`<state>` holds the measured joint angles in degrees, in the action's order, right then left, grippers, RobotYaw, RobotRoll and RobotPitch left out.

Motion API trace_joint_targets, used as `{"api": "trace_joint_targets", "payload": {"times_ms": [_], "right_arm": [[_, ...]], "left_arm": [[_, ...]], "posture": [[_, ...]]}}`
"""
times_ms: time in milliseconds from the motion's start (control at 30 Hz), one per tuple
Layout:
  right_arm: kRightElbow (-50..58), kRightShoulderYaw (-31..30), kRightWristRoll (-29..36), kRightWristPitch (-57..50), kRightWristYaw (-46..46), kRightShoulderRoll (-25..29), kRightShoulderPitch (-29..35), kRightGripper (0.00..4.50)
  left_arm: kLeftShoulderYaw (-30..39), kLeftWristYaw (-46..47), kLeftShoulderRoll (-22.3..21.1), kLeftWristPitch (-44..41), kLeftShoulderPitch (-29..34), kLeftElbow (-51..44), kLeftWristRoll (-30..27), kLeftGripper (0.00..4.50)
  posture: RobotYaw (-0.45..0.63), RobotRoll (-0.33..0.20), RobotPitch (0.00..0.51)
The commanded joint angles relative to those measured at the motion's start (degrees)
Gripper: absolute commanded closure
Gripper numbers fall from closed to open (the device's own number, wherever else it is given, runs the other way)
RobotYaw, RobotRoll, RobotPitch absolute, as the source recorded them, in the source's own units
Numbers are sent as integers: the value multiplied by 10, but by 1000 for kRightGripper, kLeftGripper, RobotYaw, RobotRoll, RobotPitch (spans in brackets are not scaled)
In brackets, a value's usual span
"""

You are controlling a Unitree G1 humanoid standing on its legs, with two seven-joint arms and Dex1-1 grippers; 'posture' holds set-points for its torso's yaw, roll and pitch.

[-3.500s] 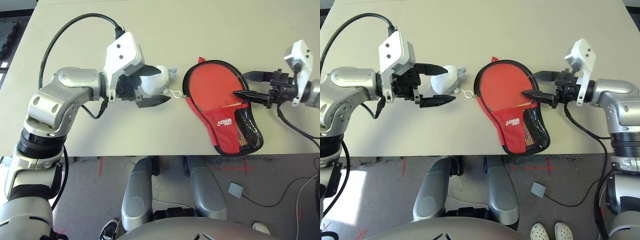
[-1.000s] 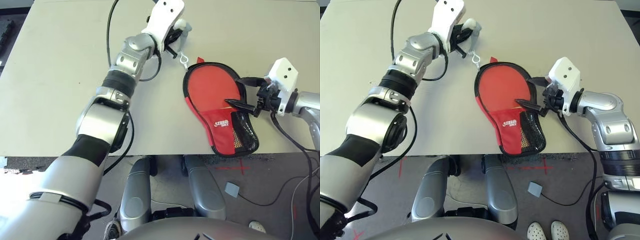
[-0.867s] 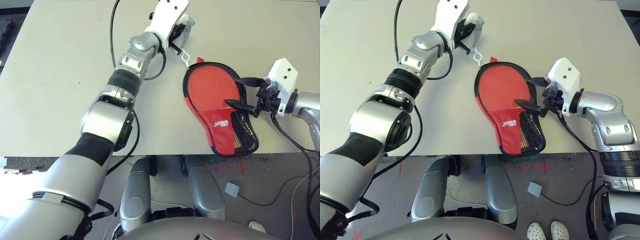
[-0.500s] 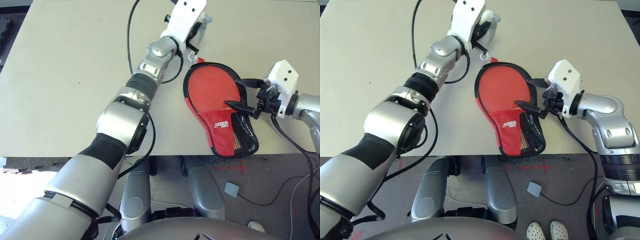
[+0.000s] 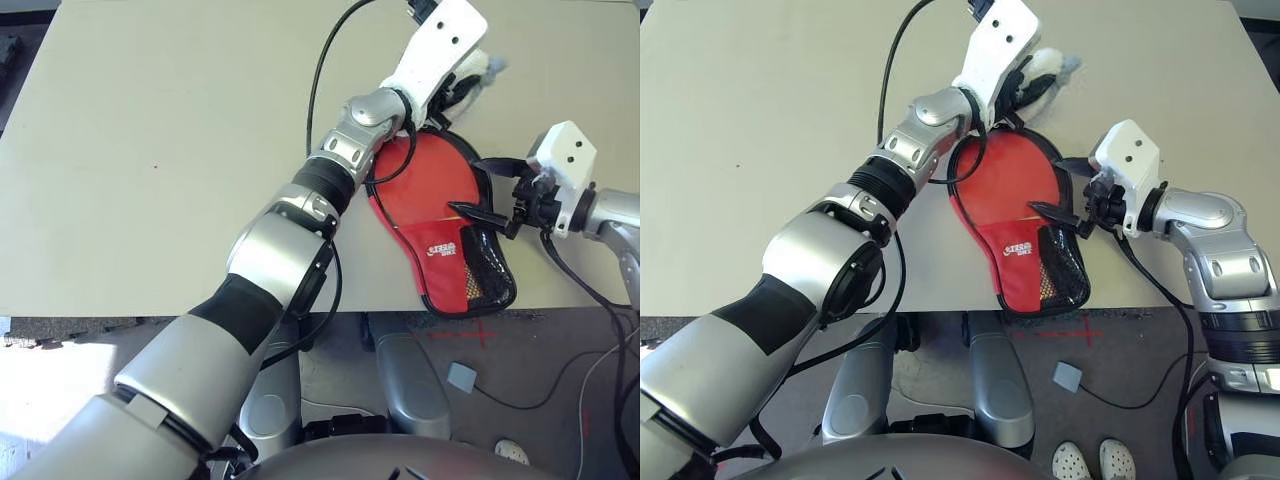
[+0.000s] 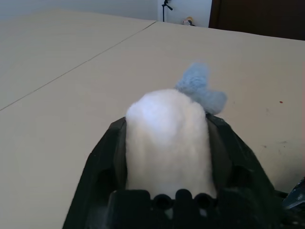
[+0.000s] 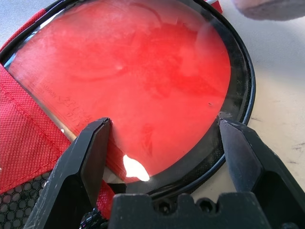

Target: Store the ping-pong paddle in its case and zip it.

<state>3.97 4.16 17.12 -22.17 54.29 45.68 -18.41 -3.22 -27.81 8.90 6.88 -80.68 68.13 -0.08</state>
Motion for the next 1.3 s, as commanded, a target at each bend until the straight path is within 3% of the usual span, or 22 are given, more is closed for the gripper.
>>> {"api": "trace_joint_targets", "payload": {"times_ms": [33, 67, 300, 467, 733, 933, 1100, 1300], "right_arm": [[-25, -56, -20, -36, 5, -13, 49, 0], [-25, -56, -21, -36, 4, -14, 49, 0], [-35, -61, -28, -33, 4, -23, 40, 0], [-40, -63, -32, -32, 3, -30, 32, 0], [-49, -64, -35, -29, -2, -38, 26, 0], [-61, -67, -39, -26, -2, -44, 18, 0], [-76, -69, -43, -24, 1, -46, 5, 0], [-77, -58, -30, -41, -4, -48, -10, 0]], "left_arm": [[6, -20, 21, -10, -1, -17, -11, 481], [9, -25, 19, -13, -1, -21, -14, 56], [22, -52, -9, -32, -6, -51, -27, 56], [16, -104, -55, -76, 17, -115, -30, 56], [-42, -255, -198, -309, 183, -467, -65, 56], [-76, -302, -289, -452, 306, -703, -115, 56], [-96, -270, -286, -494, 353, -770, -130, 56], [-125, -225, -260, -472, 389, -745, -112, 56]], "posture": [[-127, 0, 390], [-119, 0, 390], [-102, 0, 387], [-99, 0, 385], [-82, 0, 380], [-61, 0, 379], [-51, 0, 383], [-60, 0, 383]]}}
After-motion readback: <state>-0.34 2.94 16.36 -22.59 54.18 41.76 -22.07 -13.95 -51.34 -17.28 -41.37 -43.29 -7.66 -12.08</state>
